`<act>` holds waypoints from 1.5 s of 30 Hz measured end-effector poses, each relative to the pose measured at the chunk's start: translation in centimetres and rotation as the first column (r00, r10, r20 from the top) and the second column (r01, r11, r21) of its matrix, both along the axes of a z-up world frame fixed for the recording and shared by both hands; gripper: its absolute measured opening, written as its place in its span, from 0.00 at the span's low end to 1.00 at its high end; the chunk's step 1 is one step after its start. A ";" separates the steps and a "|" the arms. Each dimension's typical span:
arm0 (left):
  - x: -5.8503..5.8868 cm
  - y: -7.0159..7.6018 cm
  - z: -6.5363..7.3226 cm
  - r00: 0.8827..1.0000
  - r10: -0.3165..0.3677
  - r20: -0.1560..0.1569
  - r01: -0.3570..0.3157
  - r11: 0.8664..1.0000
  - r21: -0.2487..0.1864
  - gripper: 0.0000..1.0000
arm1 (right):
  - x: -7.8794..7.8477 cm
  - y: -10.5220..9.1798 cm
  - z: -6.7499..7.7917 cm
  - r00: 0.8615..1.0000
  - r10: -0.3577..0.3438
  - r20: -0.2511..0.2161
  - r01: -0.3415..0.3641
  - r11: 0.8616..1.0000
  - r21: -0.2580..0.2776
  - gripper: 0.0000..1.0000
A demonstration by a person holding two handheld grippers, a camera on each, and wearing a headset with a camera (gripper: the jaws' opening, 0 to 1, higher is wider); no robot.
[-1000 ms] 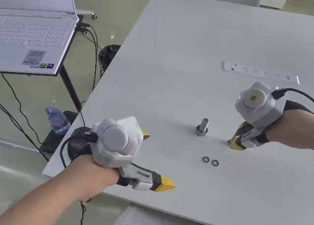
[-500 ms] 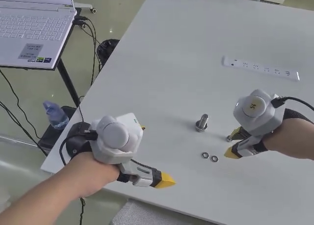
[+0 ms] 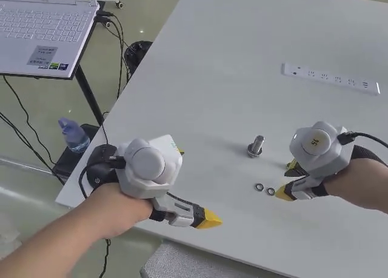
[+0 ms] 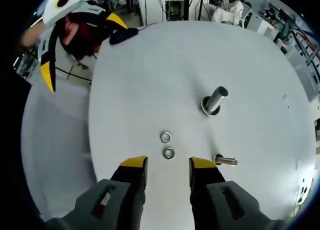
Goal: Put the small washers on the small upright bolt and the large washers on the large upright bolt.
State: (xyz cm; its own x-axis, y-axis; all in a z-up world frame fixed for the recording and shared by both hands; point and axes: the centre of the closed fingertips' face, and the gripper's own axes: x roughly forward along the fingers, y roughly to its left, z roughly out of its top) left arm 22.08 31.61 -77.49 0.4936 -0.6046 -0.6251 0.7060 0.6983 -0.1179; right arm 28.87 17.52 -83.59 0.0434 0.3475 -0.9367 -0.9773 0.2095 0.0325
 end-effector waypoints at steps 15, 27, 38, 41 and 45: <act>-0.6 -0.5 0.1 1.000 -0.009 -0.008 0.009 1.000 -0.010 0.96 | 0.5 0.3 -2.5 1.000 0.006 0.005 -0.006 0.999 -0.050 0.32; -0.9 -0.8 0.0 1.000 -0.019 -0.018 0.018 1.000 -0.020 0.94 | 0.6 0.3 -3.9 1.000 0.010 0.012 -0.009 0.996 -0.084 0.31; -1.2 -0.6 -0.2 0.999 -0.019 -0.027 0.018 1.000 -0.019 0.92 | 0.8 0.1 -4.5 0.999 0.028 0.020 -0.026 0.994 -0.108 0.29; -1.2 -0.7 -0.1 1.000 -0.011 -0.027 0.010 0.999 -0.032 0.92 | 0.9 0.1 -4.4 1.000 0.020 0.020 -0.017 0.994 -0.106 0.28; -1.2 -0.7 -0.1 1.000 -0.017 -0.025 0.016 0.999 -0.027 0.90 | 0.9 0.1 -4.4 1.000 0.020 0.019 -0.018 0.994 -0.109 0.27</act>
